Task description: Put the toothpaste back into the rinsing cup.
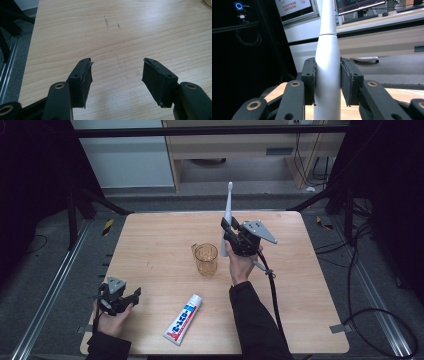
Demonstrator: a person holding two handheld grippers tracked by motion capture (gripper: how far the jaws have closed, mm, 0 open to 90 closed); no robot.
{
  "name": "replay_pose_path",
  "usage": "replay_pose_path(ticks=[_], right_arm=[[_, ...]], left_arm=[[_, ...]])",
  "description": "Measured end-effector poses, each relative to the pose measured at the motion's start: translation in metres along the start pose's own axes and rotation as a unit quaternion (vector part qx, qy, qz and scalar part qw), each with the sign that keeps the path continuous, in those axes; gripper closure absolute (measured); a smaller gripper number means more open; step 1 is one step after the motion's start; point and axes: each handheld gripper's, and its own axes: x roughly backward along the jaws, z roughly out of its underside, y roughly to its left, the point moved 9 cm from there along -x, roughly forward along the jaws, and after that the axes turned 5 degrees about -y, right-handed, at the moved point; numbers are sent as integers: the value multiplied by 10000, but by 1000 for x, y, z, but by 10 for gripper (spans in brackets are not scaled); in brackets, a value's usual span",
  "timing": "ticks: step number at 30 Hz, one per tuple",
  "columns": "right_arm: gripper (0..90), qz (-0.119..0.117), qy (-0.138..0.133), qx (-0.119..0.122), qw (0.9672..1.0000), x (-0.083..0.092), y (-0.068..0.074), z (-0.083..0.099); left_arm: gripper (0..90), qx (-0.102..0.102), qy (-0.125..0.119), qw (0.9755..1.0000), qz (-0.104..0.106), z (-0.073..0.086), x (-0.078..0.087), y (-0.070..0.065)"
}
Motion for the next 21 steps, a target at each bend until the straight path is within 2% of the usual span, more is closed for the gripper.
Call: replay_pose_path(ticks=[13,21], right_arm=[[670,-112,-68,-163,9998,-20,8,15],[669,-175,-115,-167,9996,-29,12,23]], left_arm=[[389,6,-13,10000,1,0,0,0],[389,8,-15,10000,-1,0,0,0]])
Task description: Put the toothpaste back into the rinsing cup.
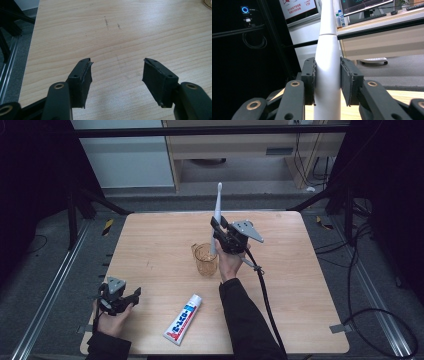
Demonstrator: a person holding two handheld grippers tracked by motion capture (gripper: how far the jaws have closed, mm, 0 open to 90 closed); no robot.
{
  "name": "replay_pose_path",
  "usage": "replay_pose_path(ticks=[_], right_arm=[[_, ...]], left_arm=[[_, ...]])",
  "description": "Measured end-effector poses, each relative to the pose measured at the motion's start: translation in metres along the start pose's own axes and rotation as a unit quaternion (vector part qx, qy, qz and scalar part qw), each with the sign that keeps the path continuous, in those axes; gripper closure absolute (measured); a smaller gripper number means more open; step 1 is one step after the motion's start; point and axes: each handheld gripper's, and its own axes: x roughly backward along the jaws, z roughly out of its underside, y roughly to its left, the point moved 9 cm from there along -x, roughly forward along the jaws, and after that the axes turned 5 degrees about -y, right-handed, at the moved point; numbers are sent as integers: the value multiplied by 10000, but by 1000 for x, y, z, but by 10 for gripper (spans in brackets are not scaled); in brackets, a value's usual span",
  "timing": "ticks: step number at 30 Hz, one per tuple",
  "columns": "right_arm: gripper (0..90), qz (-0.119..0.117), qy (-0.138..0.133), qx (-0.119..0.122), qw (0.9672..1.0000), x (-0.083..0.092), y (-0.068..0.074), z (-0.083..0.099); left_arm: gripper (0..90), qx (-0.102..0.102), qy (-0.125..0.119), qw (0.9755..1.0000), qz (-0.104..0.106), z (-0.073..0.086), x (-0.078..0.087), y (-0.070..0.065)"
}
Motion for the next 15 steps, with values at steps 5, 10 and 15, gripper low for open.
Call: replay_pose_path(ticks=[5,10,15], right_arm=[[670,-11,83,19,10000,-5,0,9],[669,-4,189,94,9998,-8,0,17],[669,-30,278,173,9995,-9,2,22]], left_arm=[[389,-4,6,10000,0,0,0,0],[388,-5,6,10000,-3,0,0,0],[388,-12,14,10000,-4,0,0,0]])
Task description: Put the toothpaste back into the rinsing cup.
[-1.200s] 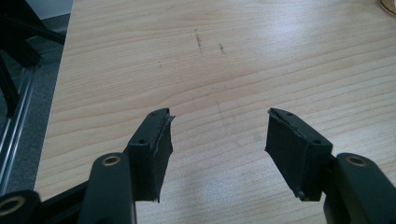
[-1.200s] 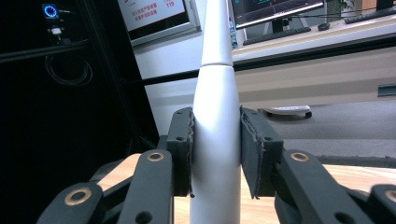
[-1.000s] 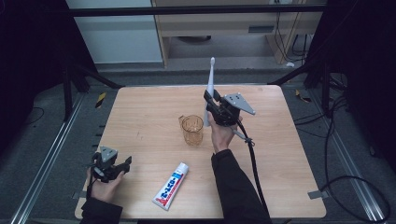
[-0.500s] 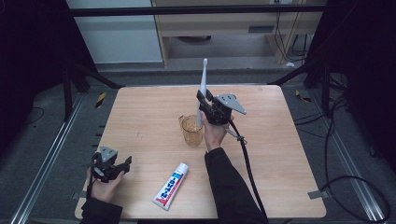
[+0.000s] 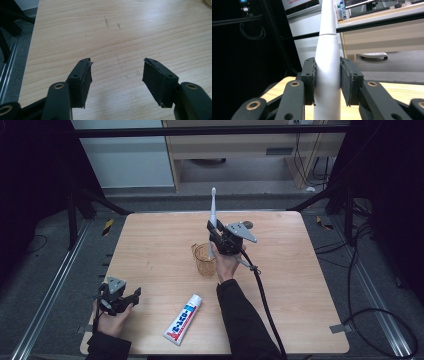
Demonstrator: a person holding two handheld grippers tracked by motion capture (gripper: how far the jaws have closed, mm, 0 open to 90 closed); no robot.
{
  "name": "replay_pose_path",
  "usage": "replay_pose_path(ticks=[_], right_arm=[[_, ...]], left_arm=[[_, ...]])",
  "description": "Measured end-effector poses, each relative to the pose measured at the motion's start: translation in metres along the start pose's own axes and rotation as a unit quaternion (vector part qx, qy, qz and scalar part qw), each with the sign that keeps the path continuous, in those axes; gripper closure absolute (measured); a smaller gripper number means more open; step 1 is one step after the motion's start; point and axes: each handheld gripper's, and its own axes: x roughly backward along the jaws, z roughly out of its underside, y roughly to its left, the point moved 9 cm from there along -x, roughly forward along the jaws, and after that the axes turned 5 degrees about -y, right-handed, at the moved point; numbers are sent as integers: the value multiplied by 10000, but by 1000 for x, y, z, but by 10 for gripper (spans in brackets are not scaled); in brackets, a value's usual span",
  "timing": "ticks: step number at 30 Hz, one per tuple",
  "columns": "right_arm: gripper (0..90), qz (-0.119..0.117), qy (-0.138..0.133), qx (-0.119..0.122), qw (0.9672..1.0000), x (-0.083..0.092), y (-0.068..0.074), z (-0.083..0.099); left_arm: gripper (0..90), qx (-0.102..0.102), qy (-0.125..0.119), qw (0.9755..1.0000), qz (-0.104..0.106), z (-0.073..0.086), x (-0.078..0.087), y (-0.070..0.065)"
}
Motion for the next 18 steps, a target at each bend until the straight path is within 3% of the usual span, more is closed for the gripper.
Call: replay_pose_path(ticks=[18], right_arm=[[668,-87,548,156,9983,4,-1,19]], left_arm=[[387,-15,10,10000,-14,0,0,0]])
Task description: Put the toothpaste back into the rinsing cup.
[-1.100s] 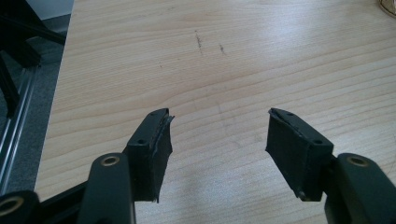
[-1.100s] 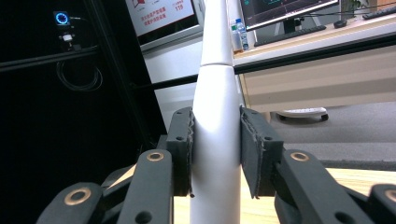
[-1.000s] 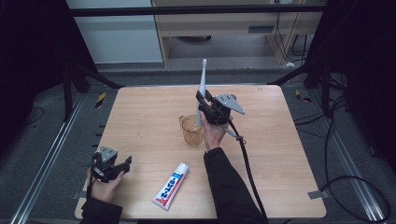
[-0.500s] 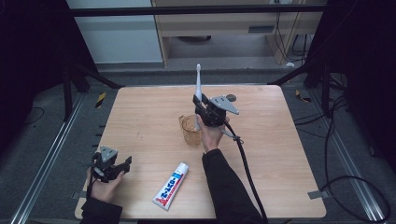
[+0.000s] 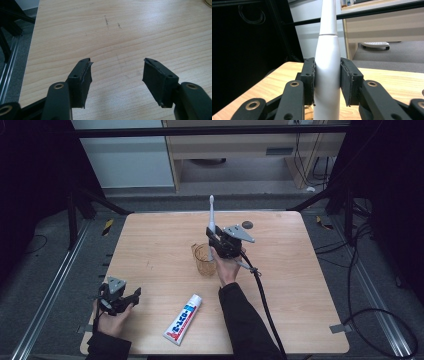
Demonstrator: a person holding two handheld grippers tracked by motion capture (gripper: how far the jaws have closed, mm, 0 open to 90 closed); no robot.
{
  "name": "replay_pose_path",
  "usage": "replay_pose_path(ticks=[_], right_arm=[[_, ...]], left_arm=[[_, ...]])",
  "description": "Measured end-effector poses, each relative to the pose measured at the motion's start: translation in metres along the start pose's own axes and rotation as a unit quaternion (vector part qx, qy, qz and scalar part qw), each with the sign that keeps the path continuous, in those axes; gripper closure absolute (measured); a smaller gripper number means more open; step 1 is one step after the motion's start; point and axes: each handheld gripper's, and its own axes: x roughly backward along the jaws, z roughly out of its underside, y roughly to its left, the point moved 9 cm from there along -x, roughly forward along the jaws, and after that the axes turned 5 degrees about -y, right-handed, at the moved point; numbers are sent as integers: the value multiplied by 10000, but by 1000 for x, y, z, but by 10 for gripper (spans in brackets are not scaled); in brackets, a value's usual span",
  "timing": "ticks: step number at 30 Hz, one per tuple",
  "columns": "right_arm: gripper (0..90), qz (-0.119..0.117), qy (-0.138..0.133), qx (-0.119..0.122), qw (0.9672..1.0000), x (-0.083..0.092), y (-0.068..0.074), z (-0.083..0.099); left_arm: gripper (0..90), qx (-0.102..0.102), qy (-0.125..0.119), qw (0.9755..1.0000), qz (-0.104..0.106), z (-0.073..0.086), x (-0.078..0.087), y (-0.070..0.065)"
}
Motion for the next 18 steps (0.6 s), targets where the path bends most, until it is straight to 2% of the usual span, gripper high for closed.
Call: replay_pose_path(ticks=[11,18], right_arm=[[667,-37,281,119,9995,6,-1,13],[667,-10,416,100,9991,12,-5,22]], left_arm=[[386,-9,10,10000,-7,0,0,0],[386,-22,24,10000,-6,1,0,-1]])
